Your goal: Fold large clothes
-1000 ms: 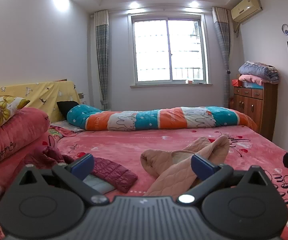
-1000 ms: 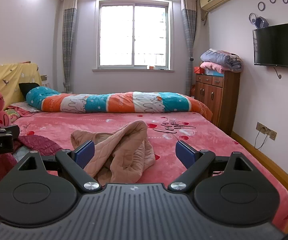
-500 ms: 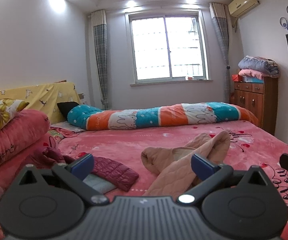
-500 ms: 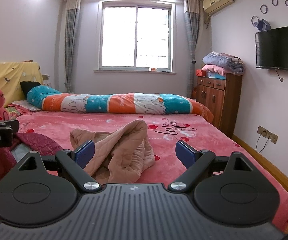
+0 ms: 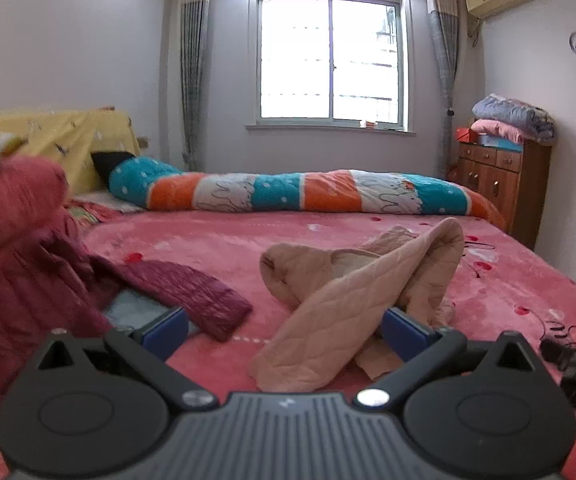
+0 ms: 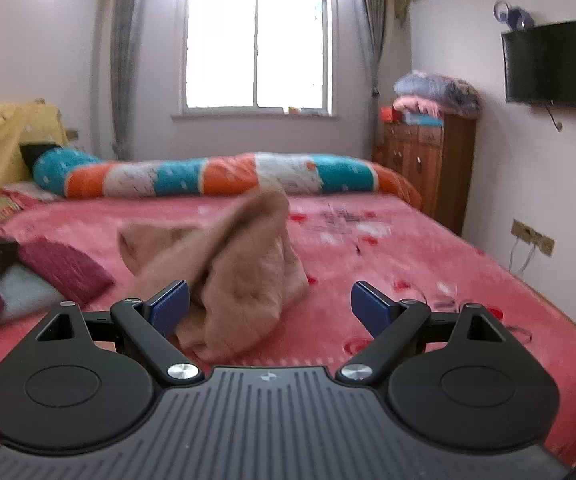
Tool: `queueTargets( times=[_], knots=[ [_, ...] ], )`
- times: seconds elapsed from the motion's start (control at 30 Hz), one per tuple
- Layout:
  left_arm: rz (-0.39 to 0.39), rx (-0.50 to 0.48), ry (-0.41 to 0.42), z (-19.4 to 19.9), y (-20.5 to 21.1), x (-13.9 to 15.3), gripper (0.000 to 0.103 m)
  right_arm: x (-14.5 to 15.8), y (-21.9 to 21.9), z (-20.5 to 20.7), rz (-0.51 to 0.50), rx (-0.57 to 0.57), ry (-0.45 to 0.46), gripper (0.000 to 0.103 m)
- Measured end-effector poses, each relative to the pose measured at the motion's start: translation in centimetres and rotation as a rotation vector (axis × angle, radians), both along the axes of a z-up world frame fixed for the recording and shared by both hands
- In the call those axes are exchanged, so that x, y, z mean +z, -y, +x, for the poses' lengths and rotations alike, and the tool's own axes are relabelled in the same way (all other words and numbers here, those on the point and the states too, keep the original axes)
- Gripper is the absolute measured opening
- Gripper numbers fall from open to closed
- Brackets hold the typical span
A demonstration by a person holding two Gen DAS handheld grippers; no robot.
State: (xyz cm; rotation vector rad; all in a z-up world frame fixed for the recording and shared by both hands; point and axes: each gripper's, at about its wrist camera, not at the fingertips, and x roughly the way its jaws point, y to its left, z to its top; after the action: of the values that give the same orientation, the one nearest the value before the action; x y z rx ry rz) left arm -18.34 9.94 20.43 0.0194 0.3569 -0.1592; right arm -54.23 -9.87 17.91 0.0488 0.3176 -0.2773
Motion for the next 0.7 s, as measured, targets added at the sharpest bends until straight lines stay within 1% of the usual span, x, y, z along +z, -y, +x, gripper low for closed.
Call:
queueTargets(
  times=[0.17,0.23,0.3,0.43,0.53,0.63,0.7],
  knots=[
    [-0.013,-0.039,-0.001,2.5,0.4,-2.5,0.102,-4.8,2.0,2.3,0.030,-0.021,-0.089,0.103],
    [-0.016,-0.065,0.004,3.6,0.9,-3.7,0.102,-6.1,2.8,3.5,0.048,-0.022,-0.122,0.103],
    [0.002,-0.090,0.012,4.6,1.8,-4.9,0.102,-7.0,3.6,4.4,0.065,-0.023,-0.138,0.103],
    [0.048,-0.134,0.016,6.8,3.9,-7.1,0.102,-8.2,5.2,6.0,0.096,-0.018,-0.148,0.103],
    [0.069,-0.171,0.008,8.3,5.8,-8.5,0.102,-8.6,6.6,7.2,0.154,-0.025,-0.152,0.103],
    [0.030,-0.220,-0.024,9.5,7.6,-9.7,0.102,-9.5,7.6,8.4,0.181,-0.048,-0.149,0.103],
    [0.024,-0.252,-0.034,10.2,9.2,-10.6,0.102,-9.5,8.6,8.9,0.179,-0.080,-0.144,0.103]
  ],
)
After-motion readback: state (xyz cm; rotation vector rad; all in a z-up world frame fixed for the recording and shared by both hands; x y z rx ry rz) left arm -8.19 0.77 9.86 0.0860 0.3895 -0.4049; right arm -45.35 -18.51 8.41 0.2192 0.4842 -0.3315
